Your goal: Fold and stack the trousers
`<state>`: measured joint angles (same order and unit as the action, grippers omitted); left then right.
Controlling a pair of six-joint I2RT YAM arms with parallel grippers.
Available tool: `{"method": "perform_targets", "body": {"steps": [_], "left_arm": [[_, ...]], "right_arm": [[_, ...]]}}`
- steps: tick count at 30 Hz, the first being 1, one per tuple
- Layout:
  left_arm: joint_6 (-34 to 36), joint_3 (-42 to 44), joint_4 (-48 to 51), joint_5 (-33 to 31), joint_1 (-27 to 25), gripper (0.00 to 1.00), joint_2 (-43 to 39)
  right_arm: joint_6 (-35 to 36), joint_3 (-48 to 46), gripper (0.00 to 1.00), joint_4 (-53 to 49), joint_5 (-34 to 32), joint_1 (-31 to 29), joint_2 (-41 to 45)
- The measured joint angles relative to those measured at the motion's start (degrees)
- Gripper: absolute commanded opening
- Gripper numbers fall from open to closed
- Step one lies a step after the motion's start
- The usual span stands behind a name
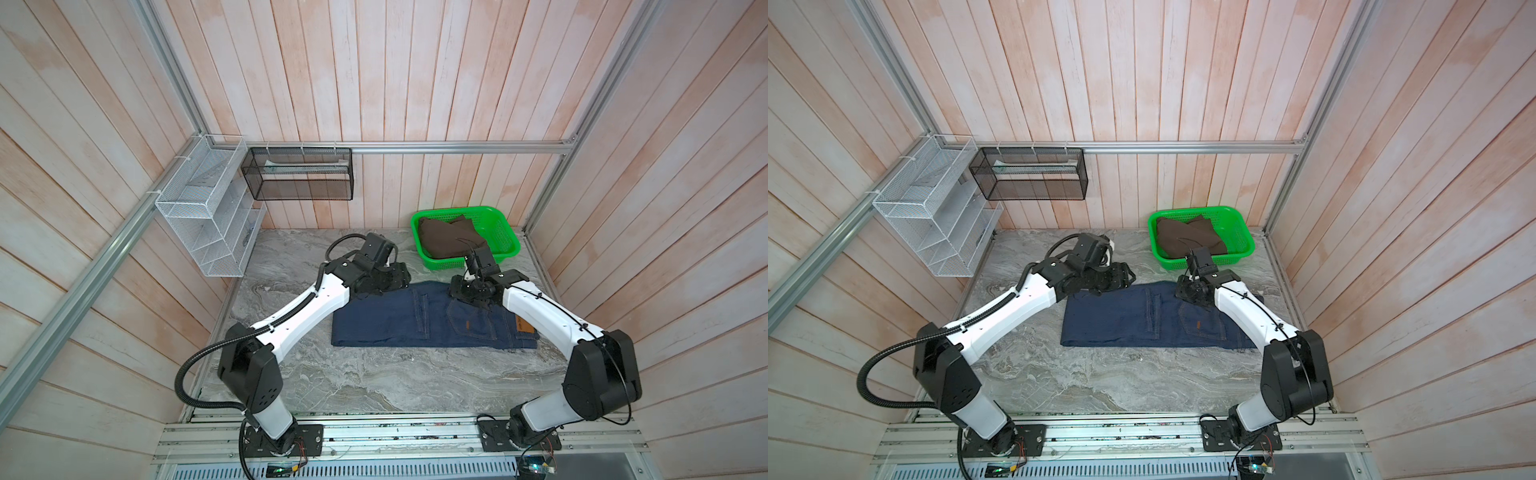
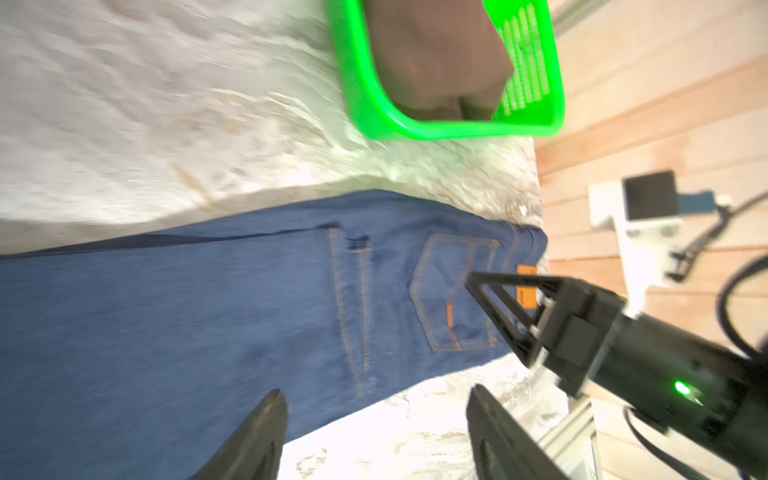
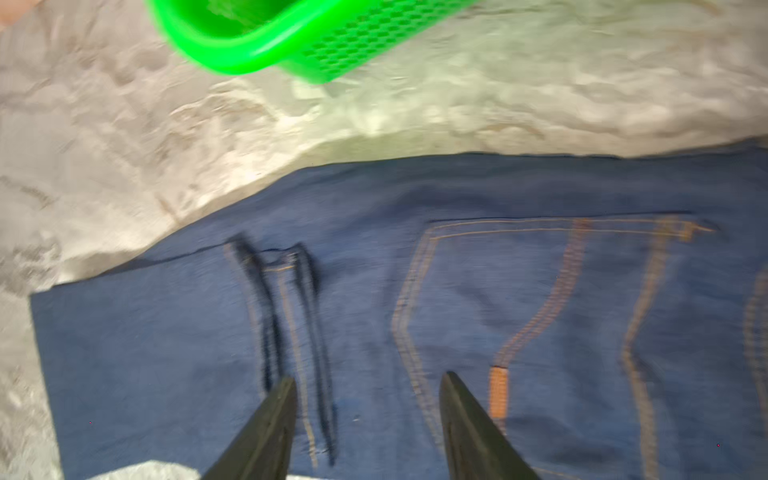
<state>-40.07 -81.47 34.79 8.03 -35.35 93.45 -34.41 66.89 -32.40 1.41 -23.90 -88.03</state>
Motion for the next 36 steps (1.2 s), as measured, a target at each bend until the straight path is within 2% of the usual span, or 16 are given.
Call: {"method": "perform_targets", "body": {"steps": [5,10,15,20,28,36], "left_arm": [[-0.28,15.15,-1.88,1.62,6.67,0.74,-0.92],[1.75,21.79,-0.90,3.63,11.96,0.77,-3.48],[6.08,22.45,-0.02,4.39,17.42,0.80,-7.23],[10.88,23.06,0.35,7.06,21.33,0.80,-7.50],[16.57,23.43,-0.07,13.03,26.29,0.80,-1.01],[19.19,23.43,-1.77,19.65,27.21,0.78,4.87]], "right_arm": [[-1.33,2.38,0.53,1.09,1.22,-6.56,-5.70],[-2.51,1.79,0.52,1.49,1.84,-8.94,-9.73],[-3.10,-0.35,0.52,2.71,1.60,-8.94,-9.86],[-3.10,-1.70,0.52,3.82,1.42,-8.87,-11.34],[-3.10,-3.45,0.51,4.79,1.44,-8.37,-13.14],[-3.15,-4.33,0.49,6.23,1.73,-8.13,-13.77]]}}
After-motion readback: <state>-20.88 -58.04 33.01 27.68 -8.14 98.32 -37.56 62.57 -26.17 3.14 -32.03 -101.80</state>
